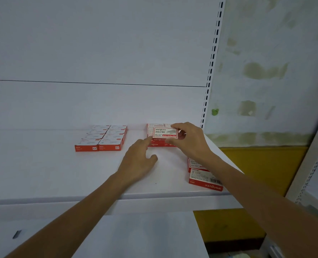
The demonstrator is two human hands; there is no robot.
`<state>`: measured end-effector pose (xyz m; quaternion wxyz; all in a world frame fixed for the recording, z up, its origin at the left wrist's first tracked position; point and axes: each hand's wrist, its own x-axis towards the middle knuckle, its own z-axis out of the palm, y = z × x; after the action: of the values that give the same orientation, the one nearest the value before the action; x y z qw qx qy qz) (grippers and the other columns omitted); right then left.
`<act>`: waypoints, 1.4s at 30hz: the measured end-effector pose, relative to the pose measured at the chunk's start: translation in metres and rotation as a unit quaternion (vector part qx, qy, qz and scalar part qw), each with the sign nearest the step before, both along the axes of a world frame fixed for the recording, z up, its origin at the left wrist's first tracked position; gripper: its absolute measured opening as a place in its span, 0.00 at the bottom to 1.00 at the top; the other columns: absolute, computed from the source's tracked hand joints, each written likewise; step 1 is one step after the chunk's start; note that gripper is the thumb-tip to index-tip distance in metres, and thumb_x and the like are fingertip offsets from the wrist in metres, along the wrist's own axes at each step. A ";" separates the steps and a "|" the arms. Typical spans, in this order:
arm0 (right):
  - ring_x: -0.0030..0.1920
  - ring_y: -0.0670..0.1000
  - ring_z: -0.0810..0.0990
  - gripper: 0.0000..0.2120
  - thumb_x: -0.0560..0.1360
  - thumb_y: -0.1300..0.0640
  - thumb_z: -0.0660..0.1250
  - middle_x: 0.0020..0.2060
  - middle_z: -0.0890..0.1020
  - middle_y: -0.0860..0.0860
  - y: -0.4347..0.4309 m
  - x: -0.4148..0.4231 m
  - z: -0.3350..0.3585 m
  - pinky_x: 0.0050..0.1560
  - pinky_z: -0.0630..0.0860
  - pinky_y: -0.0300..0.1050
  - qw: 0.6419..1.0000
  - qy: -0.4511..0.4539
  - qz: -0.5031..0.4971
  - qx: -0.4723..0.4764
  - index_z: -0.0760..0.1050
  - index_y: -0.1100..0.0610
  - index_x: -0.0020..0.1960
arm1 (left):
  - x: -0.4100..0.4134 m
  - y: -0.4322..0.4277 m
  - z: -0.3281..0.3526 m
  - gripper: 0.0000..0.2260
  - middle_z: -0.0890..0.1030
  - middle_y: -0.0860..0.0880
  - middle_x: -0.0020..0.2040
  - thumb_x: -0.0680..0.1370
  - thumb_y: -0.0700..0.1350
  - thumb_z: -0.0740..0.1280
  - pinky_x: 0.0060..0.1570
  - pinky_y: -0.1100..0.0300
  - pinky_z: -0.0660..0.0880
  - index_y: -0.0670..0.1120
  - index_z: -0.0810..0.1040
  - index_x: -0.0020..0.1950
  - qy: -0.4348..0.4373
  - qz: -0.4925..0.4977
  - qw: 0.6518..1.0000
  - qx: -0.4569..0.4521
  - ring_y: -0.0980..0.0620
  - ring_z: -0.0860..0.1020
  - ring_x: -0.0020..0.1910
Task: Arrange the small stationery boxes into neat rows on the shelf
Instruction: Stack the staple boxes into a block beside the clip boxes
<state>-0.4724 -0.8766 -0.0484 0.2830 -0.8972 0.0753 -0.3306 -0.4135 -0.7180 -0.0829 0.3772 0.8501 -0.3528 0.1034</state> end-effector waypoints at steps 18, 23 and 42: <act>0.40 0.45 0.73 0.07 0.68 0.58 0.72 0.39 0.77 0.48 0.003 0.014 -0.001 0.33 0.64 0.30 0.976 0.195 0.001 -0.093 0.80 0.60 0.44 | -0.008 0.000 0.001 0.20 0.74 0.45 0.60 0.77 0.56 0.57 0.56 0.54 0.67 0.45 0.74 0.61 -0.045 0.097 0.972 0.211 0.47 0.71 0.58; 0.44 0.50 0.76 0.07 0.70 0.58 0.71 0.45 0.80 0.53 0.008 0.021 -0.004 0.44 0.72 0.40 0.975 0.188 -0.015 -0.114 0.80 0.61 0.44 | -0.009 0.000 0.000 0.20 0.74 0.44 0.60 0.77 0.55 0.56 0.57 0.53 0.66 0.45 0.72 0.62 -0.043 0.095 0.971 0.215 0.46 0.70 0.58; 0.43 0.43 0.73 0.16 0.73 0.53 0.68 0.50 0.79 0.49 -0.007 0.007 0.001 0.38 0.64 0.27 0.978 0.187 0.027 -0.083 0.77 0.52 0.59 | -0.026 0.004 0.004 0.16 0.75 0.48 0.62 0.79 0.51 0.54 0.57 0.57 0.64 0.46 0.71 0.63 -0.189 0.022 0.974 0.125 0.49 0.72 0.58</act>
<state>-0.4650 -0.8834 -0.0472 0.1968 -0.9653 0.0749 -0.1545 -0.4398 -0.7136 -0.0786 0.1922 0.8630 -0.4091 0.2255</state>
